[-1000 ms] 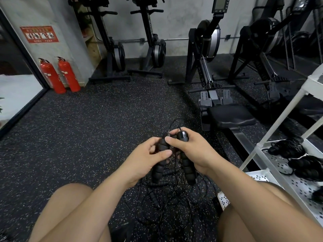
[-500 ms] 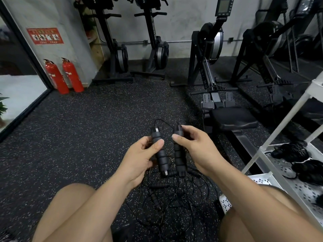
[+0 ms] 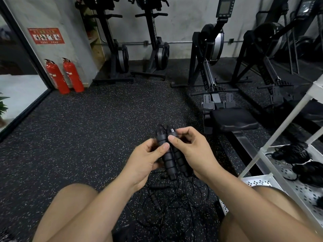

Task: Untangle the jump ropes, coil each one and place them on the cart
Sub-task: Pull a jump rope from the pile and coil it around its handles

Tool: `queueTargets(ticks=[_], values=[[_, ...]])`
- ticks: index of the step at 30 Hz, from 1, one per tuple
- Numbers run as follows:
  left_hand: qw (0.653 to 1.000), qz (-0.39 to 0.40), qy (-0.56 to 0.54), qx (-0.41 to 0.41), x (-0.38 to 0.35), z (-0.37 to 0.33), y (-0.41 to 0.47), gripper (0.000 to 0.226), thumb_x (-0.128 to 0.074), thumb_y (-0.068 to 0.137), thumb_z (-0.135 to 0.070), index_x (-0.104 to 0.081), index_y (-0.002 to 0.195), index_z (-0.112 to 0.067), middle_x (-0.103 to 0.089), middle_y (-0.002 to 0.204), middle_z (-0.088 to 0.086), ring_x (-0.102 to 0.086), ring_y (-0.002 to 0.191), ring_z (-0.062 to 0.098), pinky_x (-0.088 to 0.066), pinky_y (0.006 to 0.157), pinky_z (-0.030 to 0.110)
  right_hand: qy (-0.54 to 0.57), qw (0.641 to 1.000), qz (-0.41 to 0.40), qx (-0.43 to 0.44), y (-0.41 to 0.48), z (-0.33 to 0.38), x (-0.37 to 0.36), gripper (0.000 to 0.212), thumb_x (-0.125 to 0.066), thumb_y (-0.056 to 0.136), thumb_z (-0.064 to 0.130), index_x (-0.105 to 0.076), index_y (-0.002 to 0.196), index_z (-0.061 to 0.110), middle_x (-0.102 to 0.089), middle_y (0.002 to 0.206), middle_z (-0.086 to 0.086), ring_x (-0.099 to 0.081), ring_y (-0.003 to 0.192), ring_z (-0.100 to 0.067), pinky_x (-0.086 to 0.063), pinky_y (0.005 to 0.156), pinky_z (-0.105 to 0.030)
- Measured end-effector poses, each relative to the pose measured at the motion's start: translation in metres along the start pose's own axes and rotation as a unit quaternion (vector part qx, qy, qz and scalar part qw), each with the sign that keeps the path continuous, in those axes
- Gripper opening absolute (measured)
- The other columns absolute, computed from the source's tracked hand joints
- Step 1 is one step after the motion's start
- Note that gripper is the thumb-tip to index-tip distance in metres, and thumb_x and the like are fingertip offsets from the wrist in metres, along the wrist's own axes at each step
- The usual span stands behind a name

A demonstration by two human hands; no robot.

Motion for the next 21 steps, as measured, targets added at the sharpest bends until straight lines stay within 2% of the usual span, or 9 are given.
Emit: queueTargets(ticks=[5, 8, 11, 14, 17, 19, 21], values=[[1.000, -0.003, -0.002, 0.004, -0.001, -0.002, -0.001, 0.041, -0.081, 0.090, -0.030, -0.075, 0.129, -0.015, -0.077, 0.127, 0.013, -0.073, 0.122, 0.033, -0.057, 0.105, 0.061, 0.002, 1.000, -0.002, 0.008, -0.004, 0.002, -0.004, 0.025, -0.087, 0.093, 0.032, -0.072, 0.112, 0.026, -0.080, 0.110, 0.004, -0.076, 0.106, -0.017, -0.060, 0.102, -0.049], [1.000, 0.001, -0.003, 0.000, -0.001, -0.004, -0.002, 0.038, -0.079, 0.094, -0.028, -0.075, 0.130, -0.015, -0.076, 0.129, 0.014, -0.072, 0.124, 0.033, -0.058, 0.104, 0.058, 0.007, 1.000, 0.009, 0.014, -0.007, 0.008, -0.005, 0.025, -0.084, 0.095, 0.031, -0.071, 0.115, 0.026, -0.079, 0.113, 0.004, -0.075, 0.110, -0.017, -0.058, 0.106, -0.052], [1.000, 0.001, -0.003, -0.006, 0.000, -0.009, -0.002, 0.038, -0.075, 0.097, -0.026, -0.073, 0.132, -0.011, -0.076, 0.130, 0.012, -0.072, 0.123, 0.029, -0.061, 0.096, 0.045, 0.031, 0.994, 0.100, -0.016, -0.011, 0.016, -0.008, 0.040, -0.082, 0.097, 0.030, -0.068, 0.134, 0.035, -0.077, 0.127, 0.007, -0.072, 0.121, -0.014, -0.057, 0.110, -0.048], [1.000, -0.004, -0.015, -0.006, 0.004, -0.016, -0.001, 0.039, -0.073, 0.097, -0.026, -0.072, 0.132, -0.008, -0.077, 0.128, 0.013, -0.073, 0.120, 0.027, -0.059, 0.093, 0.038, 0.042, 0.979, 0.198, -0.038, -0.018, 0.021, -0.015, 0.061, -0.075, 0.102, 0.020, -0.056, 0.151, 0.051, -0.069, 0.143, 0.016, -0.065, 0.134, -0.007, -0.050, 0.117, -0.041], [1.000, -0.003, 0.000, -0.018, 0.004, -0.026, -0.003, 0.037, -0.072, 0.097, -0.026, -0.073, 0.131, -0.010, -0.079, 0.126, 0.009, -0.075, 0.109, 0.017, -0.059, 0.082, 0.027, 0.033, 0.984, 0.176, -0.023, -0.020, 0.025, -0.018, 0.061, -0.064, 0.109, 0.015, -0.049, 0.157, 0.048, -0.064, 0.149, 0.021, -0.059, 0.138, -0.002, -0.046, 0.122, -0.041], [1.000, 0.001, -0.003, -0.023, 0.002, -0.032, -0.005, 0.034, -0.071, 0.099, -0.023, -0.073, 0.129, -0.009, -0.079, 0.124, 0.009, -0.076, 0.106, 0.015, -0.059, 0.077, 0.023, 0.022, 0.988, 0.151, -0.016, -0.022, 0.027, -0.018, 0.052, -0.065, 0.109, 0.022, -0.050, 0.155, 0.043, -0.068, 0.144, 0.018, -0.062, 0.135, -0.005, -0.049, 0.119, -0.045], [1.000, 0.005, -0.004, -0.025, 0.001, -0.035, -0.007, 0.033, -0.071, 0.100, -0.022, -0.073, 0.129, -0.007, -0.079, 0.125, 0.012, -0.075, 0.110, 0.019, -0.060, 0.081, 0.026, 0.012, 0.991, 0.136, -0.014, -0.026, 0.029, -0.018, 0.041, -0.068, 0.104, 0.036, -0.057, 0.144, 0.040, -0.073, 0.133, 0.012, -0.067, 0.128, -0.013, -0.053, 0.114, -0.053]])
Point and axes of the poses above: each hand's wrist, its own y-axis towards the middle knuckle, its own x-axis out of the back of the hand, z = x × y, the point moved 5 cm from there along y, towards the middle knuckle
